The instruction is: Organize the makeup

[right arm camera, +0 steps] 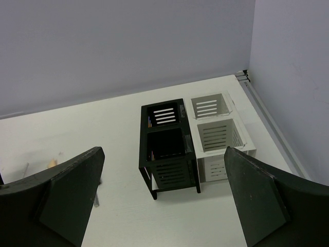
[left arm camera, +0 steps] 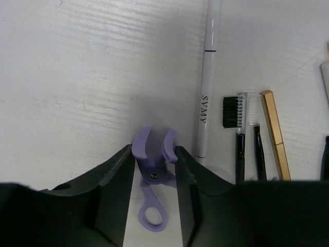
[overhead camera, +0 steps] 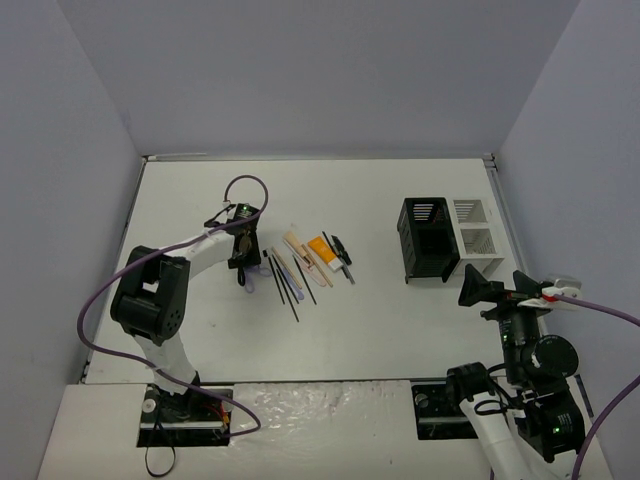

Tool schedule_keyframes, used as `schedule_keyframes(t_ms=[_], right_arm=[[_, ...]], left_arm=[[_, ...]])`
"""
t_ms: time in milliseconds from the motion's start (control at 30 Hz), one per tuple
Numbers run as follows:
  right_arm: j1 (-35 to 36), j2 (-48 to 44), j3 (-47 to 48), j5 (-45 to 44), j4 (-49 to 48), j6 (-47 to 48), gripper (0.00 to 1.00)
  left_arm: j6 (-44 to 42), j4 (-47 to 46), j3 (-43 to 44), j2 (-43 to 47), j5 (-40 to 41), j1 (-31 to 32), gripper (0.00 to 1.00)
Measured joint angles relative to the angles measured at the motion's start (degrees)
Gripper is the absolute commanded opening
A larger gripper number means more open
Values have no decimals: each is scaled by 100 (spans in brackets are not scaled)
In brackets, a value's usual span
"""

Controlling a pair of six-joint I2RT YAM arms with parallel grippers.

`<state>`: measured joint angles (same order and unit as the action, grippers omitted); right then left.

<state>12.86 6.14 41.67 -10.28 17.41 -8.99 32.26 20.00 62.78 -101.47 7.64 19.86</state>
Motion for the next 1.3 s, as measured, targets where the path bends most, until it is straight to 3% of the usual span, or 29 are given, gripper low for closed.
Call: schedule_keyframes(t_ms=[67, 133, 400, 533, 767, 867, 1100, 1300], right_arm=[[5, -1, 0, -2, -1, 1, 100], [8, -1, 0, -4, -1, 2, 100], [14, 434, 184, 209, -27, -3, 100], [26, 1571, 793, 845, -75, -138, 100], [89, 4003, 1181, 3114, -1385, -636, 88], [527, 4854, 1060, 3465, -2059, -888, 88], [2077, 5831, 1054, 3387, -2934, -702, 82], [2553, 6329, 1041, 3123, -3902, -569, 72]], left_arm=[[17, -20, 0, -6, 6, 0, 9], [63, -49, 0, -10, 13, 0, 3], [288, -53, 0, 291, -210, 0, 0], [679, -184, -39, 971, -718, 0, 0], [1736, -956, -63, 2090, -1557, 181, 0], [2288, -1269, -74, 2227, -1718, 397, 0], [3447, -1948, -202, 2419, -1755, 821, 0], [4305, -2322, -421, 2587, -1519, 1040, 0]])
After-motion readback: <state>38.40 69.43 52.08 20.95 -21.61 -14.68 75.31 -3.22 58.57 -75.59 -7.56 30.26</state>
